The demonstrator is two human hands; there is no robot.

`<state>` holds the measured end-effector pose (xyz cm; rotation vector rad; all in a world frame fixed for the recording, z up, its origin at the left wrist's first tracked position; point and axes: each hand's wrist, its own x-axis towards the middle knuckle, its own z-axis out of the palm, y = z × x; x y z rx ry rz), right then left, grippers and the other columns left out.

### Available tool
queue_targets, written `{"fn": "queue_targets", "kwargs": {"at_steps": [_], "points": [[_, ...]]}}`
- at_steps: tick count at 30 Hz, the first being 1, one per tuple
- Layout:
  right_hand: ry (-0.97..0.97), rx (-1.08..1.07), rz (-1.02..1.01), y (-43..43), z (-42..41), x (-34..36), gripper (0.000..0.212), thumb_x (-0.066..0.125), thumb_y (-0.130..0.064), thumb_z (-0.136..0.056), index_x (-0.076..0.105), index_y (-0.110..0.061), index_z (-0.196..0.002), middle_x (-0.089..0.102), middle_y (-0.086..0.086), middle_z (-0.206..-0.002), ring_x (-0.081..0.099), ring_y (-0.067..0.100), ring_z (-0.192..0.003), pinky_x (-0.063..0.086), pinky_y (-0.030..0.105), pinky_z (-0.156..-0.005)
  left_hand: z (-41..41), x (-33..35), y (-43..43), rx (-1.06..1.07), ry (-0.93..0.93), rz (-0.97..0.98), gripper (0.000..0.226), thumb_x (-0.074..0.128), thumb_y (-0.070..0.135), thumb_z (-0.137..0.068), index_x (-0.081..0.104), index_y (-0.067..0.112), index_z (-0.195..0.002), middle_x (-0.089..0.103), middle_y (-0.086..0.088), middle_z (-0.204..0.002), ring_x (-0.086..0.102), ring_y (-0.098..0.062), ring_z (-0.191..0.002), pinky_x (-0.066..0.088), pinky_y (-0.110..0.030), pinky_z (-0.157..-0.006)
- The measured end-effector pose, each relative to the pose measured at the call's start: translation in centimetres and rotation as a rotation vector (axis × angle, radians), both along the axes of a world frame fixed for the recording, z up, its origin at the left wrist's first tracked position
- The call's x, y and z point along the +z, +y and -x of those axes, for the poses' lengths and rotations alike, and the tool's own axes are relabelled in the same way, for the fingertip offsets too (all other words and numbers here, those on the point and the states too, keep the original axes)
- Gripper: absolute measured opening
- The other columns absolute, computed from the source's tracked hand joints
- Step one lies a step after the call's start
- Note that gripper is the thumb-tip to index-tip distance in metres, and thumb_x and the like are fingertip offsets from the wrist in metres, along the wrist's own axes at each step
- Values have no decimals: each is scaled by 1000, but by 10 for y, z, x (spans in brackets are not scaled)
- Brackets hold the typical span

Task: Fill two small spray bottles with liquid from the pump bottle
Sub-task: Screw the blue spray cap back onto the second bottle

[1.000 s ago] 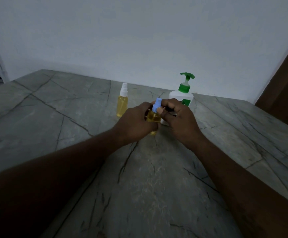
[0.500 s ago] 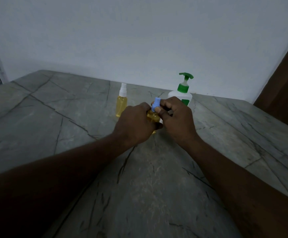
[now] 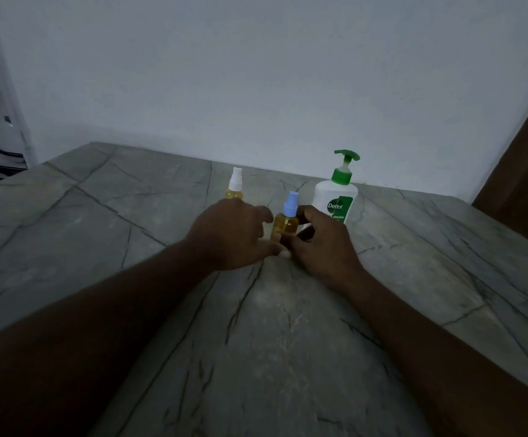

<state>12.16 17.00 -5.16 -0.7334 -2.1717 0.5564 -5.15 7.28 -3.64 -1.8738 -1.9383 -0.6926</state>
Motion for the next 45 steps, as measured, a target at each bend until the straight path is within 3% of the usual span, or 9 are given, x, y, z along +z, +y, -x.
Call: {"fn": "queue_targets", "kwargs": {"at_steps": [2, 5, 10, 15, 24, 34, 39, 42, 45], "points": [[0, -6, 17, -2, 3, 2, 42, 77, -42, -86, 67, -28, -124, 69, -13, -111, 67, 1, -79, 51, 24, -70, 14, 6, -5, 24, 69, -76, 82, 27, 94, -79, 70, 25, -80, 62, 8, -55, 59, -11, -50, 53, -29, -59], [-5, -21, 37, -2, 9, 2, 49, 78, -43, -87, 62, -27, -131, 66, -13, -114, 66, 0, -82, 51, 22, -72, 35, 9, -10, 126, -10, -299, 65, 41, 76, -94, 53, 22, -59, 46, 9, -47, 43, -7, -39, 32, -20, -49], [-12, -44, 26, 5, 28, 3, 50, 78, -40, -88, 62, -22, -132, 69, -4, -120, 68, 14, -97, 56, 36, -86, 68, -7, -2, 233, -410, -286, 51, 78, 60, -77, 53, 17, -88, 56, 1, -77, 53, -17, -67, 37, -31, -56], [-31, -49, 34, 12, 50, 8, 52, 76, -40, -90, 61, -19, -135, 69, 2, -124, 65, 17, -104, 55, 37, -91, 69, -13, 5, 142, -614, 19, 93, 89, 54, -67, 46, 19, -142, 62, 2, -122, 61, -16, -104, 46, -30, -76], [3, -54, 35, 14, 69, 8, 50, 77, -38, -90, 63, -17, -133, 70, 3, -124, 69, 21, -104, 56, 40, -93, 63, -11, 6, 125, -521, 2, 46, 83, 41, -81, 69, 19, -120, 70, 6, -102, 64, -11, -90, 44, -23, -70], [17, -105, 0, 10, 65, 5, 73, 76, -52, -86, 50, -19, -147, 64, 0, -136, 69, 15, -90, 59, 42, -86, 62, -11, 9, 156, -508, 9, 50, 81, 43, -82, 65, 19, -123, 71, 2, -107, 60, -10, -88, 40, -24, -68], [253, -230, -394, 2, 31, 31, 28, 74, -43, -89, 64, -21, -104, 65, -8, -90, 62, 10, -68, 55, 36, -63, 63, -13, 10, 159, -492, 51, 62, 81, 49, -80, 59, 21, -130, 66, 4, -108, 57, -12, -89, 41, -29, -74], [402, -364, -511, 18, -2, 47, 33, 76, -43, -85, 62, -18, -101, 61, -1, -95, 59, 19, -82, 49, 36, -68, 62, -13, 10, 152, -484, 31, 63, 82, 49, -79, 57, 22, -130, 59, 9, -101, 58, -13, -88, 41, -29, -74], [430, -394, -277, 45, -27, 43, 59, 81, -45, -78, 56, -20, -124, 56, -1, -122, 57, 19, -104, 51, 34, -81, 59, -13, 10, 137, -487, 29, 62, 82, 48, -80, 56, 22, -130, 58, 9, -100, 59, -15, -90, 42, -30, -75]]}}
